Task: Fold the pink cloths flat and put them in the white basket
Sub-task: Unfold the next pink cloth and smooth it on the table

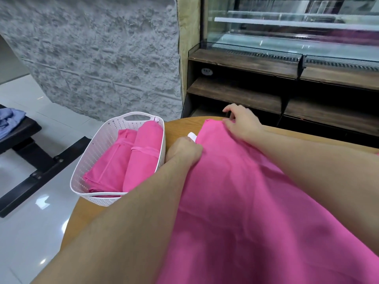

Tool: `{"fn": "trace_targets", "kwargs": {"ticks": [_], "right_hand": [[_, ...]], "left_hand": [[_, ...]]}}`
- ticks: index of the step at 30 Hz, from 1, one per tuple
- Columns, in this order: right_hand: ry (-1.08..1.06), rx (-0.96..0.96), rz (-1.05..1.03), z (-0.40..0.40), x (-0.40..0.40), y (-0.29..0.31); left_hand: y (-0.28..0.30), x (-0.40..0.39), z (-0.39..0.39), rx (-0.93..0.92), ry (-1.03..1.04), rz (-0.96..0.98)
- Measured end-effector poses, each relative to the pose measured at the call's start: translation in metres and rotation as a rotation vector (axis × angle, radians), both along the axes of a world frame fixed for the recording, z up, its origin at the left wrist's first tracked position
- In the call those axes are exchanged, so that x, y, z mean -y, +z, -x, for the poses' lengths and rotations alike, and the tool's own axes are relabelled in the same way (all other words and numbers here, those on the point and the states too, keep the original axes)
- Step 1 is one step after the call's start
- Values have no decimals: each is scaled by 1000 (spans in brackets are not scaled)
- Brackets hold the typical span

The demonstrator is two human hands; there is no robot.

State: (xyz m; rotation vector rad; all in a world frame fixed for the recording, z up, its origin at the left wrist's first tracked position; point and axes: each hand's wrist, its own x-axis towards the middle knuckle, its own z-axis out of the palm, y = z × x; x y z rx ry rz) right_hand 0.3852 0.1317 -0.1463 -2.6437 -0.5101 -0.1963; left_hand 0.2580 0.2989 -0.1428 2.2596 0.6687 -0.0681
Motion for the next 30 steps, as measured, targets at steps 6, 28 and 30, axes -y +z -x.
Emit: {"fn": "trace_targets", "kwargs": {"ticks": [6,28,30], "right_hand": [[32,74,-54,51,17,6],[116,-156,283,158,1,17],[116,-328,341,167,-5,12]], "left_hand": [[0,0,3,0,19,65],[40,14,118,46,-127,106],[41,13,125,8,-160,74]]}}
